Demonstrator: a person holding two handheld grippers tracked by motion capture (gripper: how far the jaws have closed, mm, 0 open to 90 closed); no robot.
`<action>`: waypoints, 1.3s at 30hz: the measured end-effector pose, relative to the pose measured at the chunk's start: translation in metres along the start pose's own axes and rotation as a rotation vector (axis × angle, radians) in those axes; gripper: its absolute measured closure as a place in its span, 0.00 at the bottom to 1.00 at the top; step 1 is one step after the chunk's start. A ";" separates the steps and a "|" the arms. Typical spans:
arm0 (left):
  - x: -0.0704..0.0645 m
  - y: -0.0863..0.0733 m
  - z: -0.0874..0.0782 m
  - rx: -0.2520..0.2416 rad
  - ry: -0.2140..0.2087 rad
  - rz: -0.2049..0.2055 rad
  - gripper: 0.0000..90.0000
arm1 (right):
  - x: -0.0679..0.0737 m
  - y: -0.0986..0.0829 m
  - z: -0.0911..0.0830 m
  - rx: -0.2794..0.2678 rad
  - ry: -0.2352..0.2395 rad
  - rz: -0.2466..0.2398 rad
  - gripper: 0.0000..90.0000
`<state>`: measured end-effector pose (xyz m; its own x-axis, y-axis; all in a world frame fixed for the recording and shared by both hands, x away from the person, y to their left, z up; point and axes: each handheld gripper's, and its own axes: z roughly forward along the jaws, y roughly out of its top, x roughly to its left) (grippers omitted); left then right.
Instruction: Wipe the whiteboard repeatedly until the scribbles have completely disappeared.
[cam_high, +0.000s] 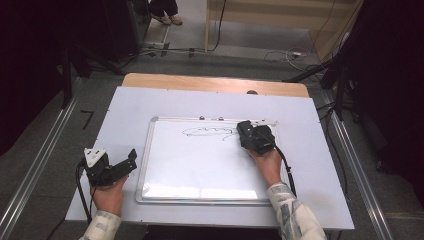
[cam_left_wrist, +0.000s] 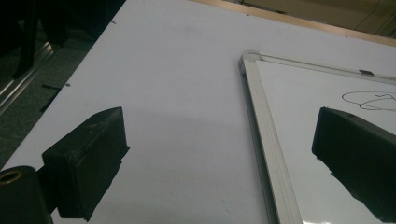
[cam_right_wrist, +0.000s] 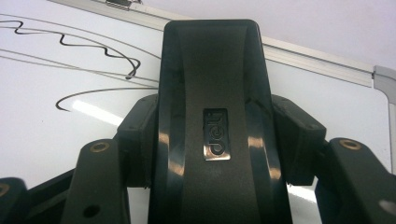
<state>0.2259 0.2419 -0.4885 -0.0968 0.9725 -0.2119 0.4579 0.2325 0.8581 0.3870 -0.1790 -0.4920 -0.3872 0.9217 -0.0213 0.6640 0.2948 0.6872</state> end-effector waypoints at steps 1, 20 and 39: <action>0.000 0.000 0.000 0.000 -0.001 -0.001 0.04 | 0.001 0.000 0.000 0.001 0.002 -0.001 0.43; 0.001 0.001 -0.001 -0.004 -0.004 -0.008 0.04 | 0.019 0.007 0.007 0.005 0.031 -0.041 0.43; 0.002 0.001 -0.002 -0.006 -0.004 -0.013 0.04 | 0.040 0.015 0.014 0.005 0.058 -0.074 0.43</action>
<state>0.2245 0.2441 -0.4869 -0.0995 0.9693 -0.2247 0.4511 0.2452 0.8581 0.3904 -0.1342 -0.4929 -0.4719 0.8811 -0.0296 0.6352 0.3631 0.6817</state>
